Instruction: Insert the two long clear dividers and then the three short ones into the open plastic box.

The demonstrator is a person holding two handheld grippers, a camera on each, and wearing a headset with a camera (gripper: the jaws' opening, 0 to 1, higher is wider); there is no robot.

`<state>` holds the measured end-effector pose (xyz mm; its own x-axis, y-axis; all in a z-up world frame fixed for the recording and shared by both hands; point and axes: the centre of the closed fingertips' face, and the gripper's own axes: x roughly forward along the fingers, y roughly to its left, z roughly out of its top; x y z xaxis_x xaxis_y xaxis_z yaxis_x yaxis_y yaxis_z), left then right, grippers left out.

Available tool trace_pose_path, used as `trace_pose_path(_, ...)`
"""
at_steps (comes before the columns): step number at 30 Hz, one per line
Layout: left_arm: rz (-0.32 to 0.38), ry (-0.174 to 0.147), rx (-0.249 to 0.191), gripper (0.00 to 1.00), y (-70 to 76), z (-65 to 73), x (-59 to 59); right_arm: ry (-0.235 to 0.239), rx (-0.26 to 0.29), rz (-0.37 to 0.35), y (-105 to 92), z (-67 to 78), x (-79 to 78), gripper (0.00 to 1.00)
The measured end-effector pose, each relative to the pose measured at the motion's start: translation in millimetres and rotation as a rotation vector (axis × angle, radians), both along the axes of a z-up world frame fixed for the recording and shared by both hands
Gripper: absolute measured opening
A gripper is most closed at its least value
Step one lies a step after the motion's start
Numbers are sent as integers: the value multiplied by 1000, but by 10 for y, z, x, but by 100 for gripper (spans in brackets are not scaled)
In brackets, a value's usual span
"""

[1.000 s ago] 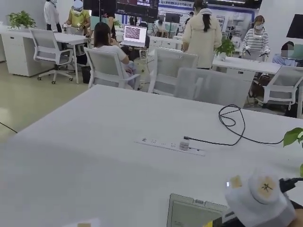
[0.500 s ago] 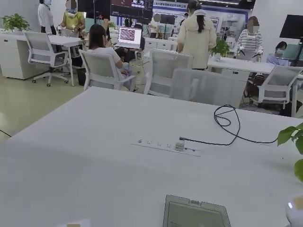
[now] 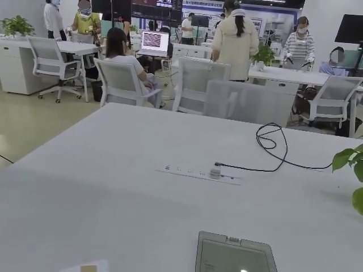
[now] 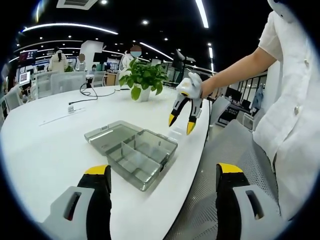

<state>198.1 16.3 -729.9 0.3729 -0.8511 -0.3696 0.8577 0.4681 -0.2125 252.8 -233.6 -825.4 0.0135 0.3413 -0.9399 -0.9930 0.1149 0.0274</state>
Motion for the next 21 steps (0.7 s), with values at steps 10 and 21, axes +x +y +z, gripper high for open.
trace_pose_path(10,5,3,1,87,16,4,11,-11,-102,98,-130,-275,66,46)
trace_pose_path(21,6,7,3,87,22,-4,34,-32,-148,166,-160,-287,124,40)
